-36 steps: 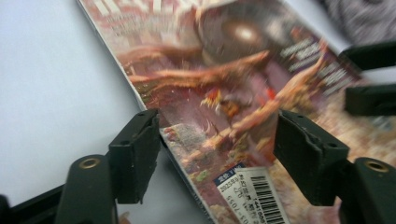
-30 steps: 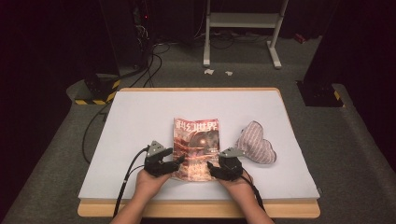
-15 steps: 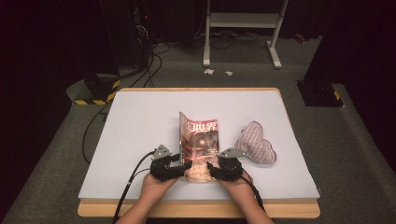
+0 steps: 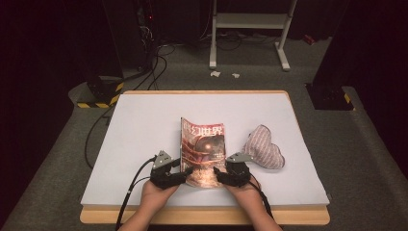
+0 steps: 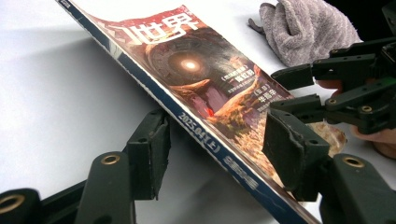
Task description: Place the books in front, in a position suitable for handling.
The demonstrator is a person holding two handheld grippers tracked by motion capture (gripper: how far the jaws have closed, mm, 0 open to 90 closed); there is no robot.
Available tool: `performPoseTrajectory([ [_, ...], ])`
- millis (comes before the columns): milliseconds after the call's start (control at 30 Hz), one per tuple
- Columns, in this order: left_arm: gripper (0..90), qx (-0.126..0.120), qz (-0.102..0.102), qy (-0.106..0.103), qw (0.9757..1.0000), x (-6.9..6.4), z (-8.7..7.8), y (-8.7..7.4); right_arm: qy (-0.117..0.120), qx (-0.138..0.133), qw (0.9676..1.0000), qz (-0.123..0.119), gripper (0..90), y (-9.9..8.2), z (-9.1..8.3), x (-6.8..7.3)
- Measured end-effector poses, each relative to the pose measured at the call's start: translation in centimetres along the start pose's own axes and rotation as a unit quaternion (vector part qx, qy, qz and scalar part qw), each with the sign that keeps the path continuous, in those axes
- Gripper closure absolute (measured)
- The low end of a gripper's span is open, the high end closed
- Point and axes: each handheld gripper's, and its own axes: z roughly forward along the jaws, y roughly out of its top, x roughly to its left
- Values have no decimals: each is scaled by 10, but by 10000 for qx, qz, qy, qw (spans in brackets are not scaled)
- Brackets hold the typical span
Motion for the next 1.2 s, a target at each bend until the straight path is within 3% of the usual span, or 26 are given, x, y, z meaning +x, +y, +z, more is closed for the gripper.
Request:
performPoseTrajectory([
  [300,417,8,93,140,9999,-5,-5,-7,10,-24,10000,2,406,0,-1,0],
  [667,418,-14,-59,324,9995,5,-13,-11,136,-5,9998,-177,403,0,0,11],
  [900,418,190,-60,440,9988,6,-16,-23,168,60,9998,-123,380,5,7,13],
  [1200,427,346,-70,446,9984,-5,-16,-35,147,39,9997,-182,379,11,14,15],
])
